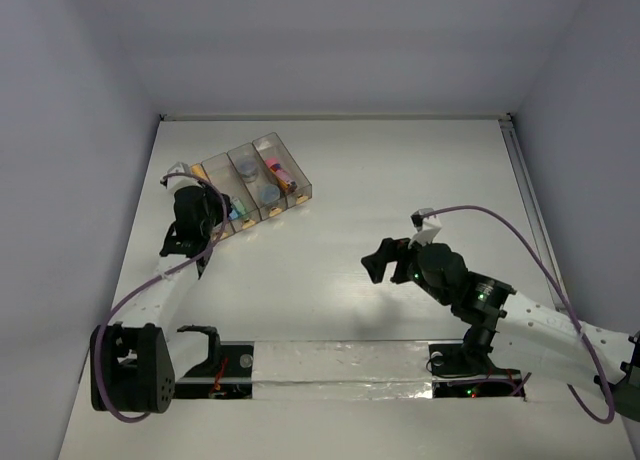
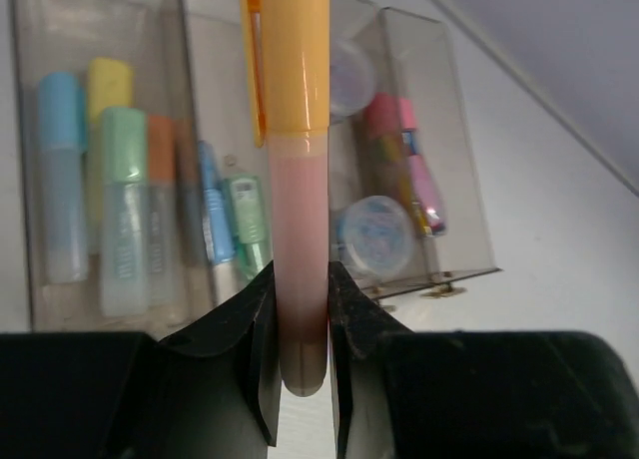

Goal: Sort the stationery into containers
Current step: Place the pen in the storage box, then reset both arms

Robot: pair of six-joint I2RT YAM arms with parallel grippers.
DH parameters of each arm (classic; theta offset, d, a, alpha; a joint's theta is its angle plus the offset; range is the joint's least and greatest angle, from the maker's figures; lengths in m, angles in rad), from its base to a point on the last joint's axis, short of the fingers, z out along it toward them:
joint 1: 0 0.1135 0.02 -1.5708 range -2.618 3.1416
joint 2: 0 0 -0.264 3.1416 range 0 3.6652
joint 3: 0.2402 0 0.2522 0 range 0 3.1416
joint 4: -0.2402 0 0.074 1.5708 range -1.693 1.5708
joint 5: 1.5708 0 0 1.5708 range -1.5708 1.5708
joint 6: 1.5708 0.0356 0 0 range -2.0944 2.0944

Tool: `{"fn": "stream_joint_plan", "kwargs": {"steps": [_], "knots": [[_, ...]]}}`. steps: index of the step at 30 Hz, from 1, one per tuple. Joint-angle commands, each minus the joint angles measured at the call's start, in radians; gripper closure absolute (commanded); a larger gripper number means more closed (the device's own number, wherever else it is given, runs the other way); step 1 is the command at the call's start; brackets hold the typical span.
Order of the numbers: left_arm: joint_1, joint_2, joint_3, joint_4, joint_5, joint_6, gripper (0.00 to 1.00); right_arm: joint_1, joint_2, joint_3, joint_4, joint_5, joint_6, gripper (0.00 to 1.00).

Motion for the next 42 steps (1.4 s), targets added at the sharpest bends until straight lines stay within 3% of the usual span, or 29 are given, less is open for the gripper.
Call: {"fn": "stream_joint_plan", "kwargs": {"steps": [1,15,18,19,25,30,31,36,42], "knots": [[0.052,0.038,-0.013,-0.039,-0.035,-0.021,1.00,-0.002,-0.003,0.010,0.038,-0.014,-0.021,0.02],[0.080,0.168,0.017,-0.057,-0.159,-0.051,1.00,-0.002,-0.079,0.016,0.012,0.050,-0.087,0.00],[0.080,0.161,0.007,-0.059,-0.185,-0.053,0.81,-0.002,-0.070,0.021,0.013,0.050,-0.091,0.00],[0.080,0.153,0.006,-0.059,-0.191,-0.054,0.68,-0.002,-0.064,0.024,0.013,0.050,-0.091,0.00],[0.080,0.058,0.036,-0.080,-0.152,-0.042,0.33,-0.002,-0.052,0.040,0.025,0.042,-0.094,0.00],[0.080,-0.071,0.101,-0.155,-0.100,-0.008,0.27,-0.002,-0.030,0.065,0.030,0.049,-0.105,0.00],[0.080,-0.118,0.122,-0.158,-0.060,0.010,0.04,-0.002,-0.030,0.080,0.030,0.062,-0.108,0.00],[0.071,-0.267,0.200,-0.164,0.124,0.064,0.01,-0.002,-0.065,0.137,0.021,0.166,-0.177,0.00],[0.071,-0.393,0.361,-0.195,0.316,0.102,0.01,-0.002,-0.228,0.215,-0.002,0.369,-0.222,0.00]]}}
